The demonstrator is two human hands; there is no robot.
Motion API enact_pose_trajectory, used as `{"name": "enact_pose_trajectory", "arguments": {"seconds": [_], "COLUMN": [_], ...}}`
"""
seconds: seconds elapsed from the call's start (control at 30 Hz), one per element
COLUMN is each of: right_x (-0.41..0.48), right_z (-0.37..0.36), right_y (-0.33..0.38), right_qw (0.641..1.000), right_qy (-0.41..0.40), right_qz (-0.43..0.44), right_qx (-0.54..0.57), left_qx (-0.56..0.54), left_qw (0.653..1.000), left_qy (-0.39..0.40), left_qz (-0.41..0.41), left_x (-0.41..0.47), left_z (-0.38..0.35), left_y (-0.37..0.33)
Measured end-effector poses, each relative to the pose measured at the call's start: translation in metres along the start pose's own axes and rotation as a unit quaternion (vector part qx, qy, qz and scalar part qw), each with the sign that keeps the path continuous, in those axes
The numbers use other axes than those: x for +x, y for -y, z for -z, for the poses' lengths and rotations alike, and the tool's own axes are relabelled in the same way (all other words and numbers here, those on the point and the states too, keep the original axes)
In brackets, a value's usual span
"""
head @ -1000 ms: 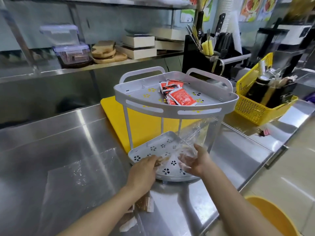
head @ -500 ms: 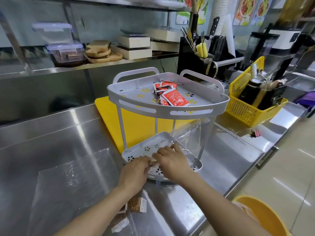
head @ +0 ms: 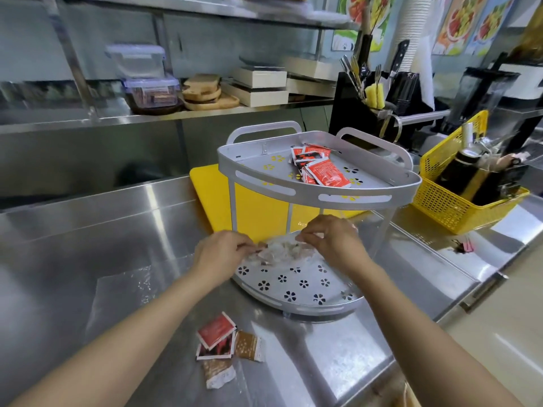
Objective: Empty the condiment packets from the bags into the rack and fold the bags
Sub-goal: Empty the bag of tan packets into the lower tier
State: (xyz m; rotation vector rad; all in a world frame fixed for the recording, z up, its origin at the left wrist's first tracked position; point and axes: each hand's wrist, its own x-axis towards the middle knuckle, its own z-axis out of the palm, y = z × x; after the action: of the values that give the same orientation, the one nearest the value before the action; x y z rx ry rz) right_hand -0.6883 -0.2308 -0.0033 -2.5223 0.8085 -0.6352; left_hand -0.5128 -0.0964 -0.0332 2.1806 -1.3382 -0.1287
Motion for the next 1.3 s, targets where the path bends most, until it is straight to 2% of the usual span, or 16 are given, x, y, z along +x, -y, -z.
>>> {"name": "enact_pose_trajectory", "arguments": {"seconds": [0.13,0.4,0.47,0.57,0.6,0.7,0.73,0.8,0.87,1.1,1.17,1.2,1.23,1.3], "right_x": [0.002,-0.003,-0.006,-0.013,-0.015,-0.02,-0.02,-0.019,-0.02,-0.03,-0.033,-0.036,-0.04,-0.049], "right_z": [0.012,0.019,0.02,0.016,0.014,0.009,0.008,0.006,0.005,0.007,0.007,0.005,0.002,-0.005], "right_y": [0.007,0.013,0.011,0.006,0.005,0.006,0.008,0.009,0.008,0.008,0.007,0.006,0.003,-0.001], "right_qw": [0.997,0.994,0.995,0.995,0.995,0.997,0.998,0.999,0.999,0.992,0.995,0.996,0.997,0.998], "right_qy": [-0.044,-0.033,-0.001,0.051,0.058,0.028,0.008,-0.018,-0.042,-0.119,-0.091,-0.07,-0.048,-0.006], "right_qz": [-0.024,-0.033,-0.037,-0.038,-0.037,-0.017,0.0,0.026,0.025,0.021,0.031,0.041,0.051,0.05], "right_qx": [0.061,0.099,0.096,0.081,0.078,0.075,0.058,0.014,0.002,0.039,0.038,0.035,0.034,0.046], "left_qx": [-0.033,-0.03,-0.02,-0.002,-0.005,-0.004,0.011,0.071,0.111,-0.09,-0.231,-0.319,-0.392,-0.502], "left_qw": [0.999,0.997,0.998,0.998,0.998,0.998,0.997,0.996,0.99,0.993,0.97,0.939,0.893,0.768], "left_qy": [-0.023,-0.051,-0.031,0.058,0.059,-0.055,-0.069,-0.03,-0.04,-0.07,-0.023,0.022,0.072,0.16], "left_qz": [-0.009,-0.039,-0.041,-0.028,-0.022,-0.025,-0.032,-0.052,-0.075,-0.017,0.066,0.131,0.208,0.365], "left_x": [0.018,0.016,0.012,0.004,0.001,-0.003,-0.002,0.002,0.005,0.004,-0.001,-0.004,-0.008,-0.018], "left_z": [0.034,0.048,0.049,0.045,0.043,0.043,0.045,0.051,0.052,0.05,0.048,0.044,0.038,0.024], "left_y": [-0.013,-0.023,-0.02,-0.012,-0.01,-0.012,-0.014,-0.02,-0.023,-0.028,-0.026,-0.021,-0.013,0.007]}}
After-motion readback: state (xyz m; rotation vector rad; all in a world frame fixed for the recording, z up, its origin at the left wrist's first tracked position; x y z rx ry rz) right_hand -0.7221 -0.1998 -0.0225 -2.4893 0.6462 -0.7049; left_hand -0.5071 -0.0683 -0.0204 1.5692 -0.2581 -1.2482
